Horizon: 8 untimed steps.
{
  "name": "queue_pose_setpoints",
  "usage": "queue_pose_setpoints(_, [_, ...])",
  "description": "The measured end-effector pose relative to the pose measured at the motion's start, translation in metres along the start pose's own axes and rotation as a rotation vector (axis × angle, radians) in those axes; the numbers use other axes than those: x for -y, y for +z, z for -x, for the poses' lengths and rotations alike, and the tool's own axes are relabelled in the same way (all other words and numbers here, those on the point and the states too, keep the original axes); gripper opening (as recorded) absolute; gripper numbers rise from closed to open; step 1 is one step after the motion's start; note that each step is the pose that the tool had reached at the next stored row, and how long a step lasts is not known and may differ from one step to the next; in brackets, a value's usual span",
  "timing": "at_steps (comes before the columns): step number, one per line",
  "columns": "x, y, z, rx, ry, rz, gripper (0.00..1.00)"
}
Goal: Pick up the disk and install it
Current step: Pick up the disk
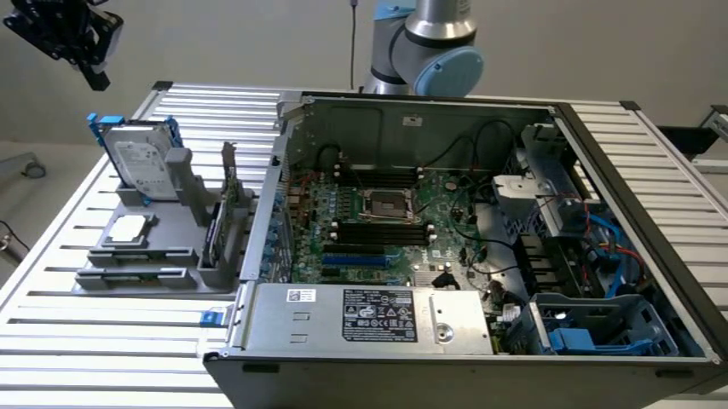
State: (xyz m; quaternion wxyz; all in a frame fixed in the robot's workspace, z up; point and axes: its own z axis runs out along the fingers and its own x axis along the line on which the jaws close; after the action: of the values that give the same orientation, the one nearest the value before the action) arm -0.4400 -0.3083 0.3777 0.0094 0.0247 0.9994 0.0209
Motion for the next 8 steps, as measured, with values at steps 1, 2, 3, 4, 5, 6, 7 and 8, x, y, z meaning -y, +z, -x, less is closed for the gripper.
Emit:
queue_pose_setpoints(1, [-0.0001,0.0005,0.0,-0.0008,-0.015,0.0001,0.11])
queue_pose_setpoints(2, [0.0,0.0014,0.0,-0.0015,-0.033,0.0004,0.11])
queue_pose_setpoints(3, [0.0,0.0024,0.0,-0.0021,-0.051,0.0008,0.11])
queue_pose_setpoints(4, [0.0,0.0031,-0.0001,-0.003,-0.069,0.001,0.11])
queue_pose_setpoints(5, [0.0001,0.004,-0.0001,-0.0037,-0.087,0.0014,0.11])
queue_pose_setpoints(6, [0.0001,0.0048,-0.0001,-0.0045,-0.105,0.0017,0.11])
queue_pose_setpoints(7, [0.0001,0.0056,-0.0001,-0.0053,-0.124,0.0021,0.11])
queue_pose_setpoints(8, [0.0002,0.0064,-0.0001,-0.0061,-0.142,0.0023,0.11])
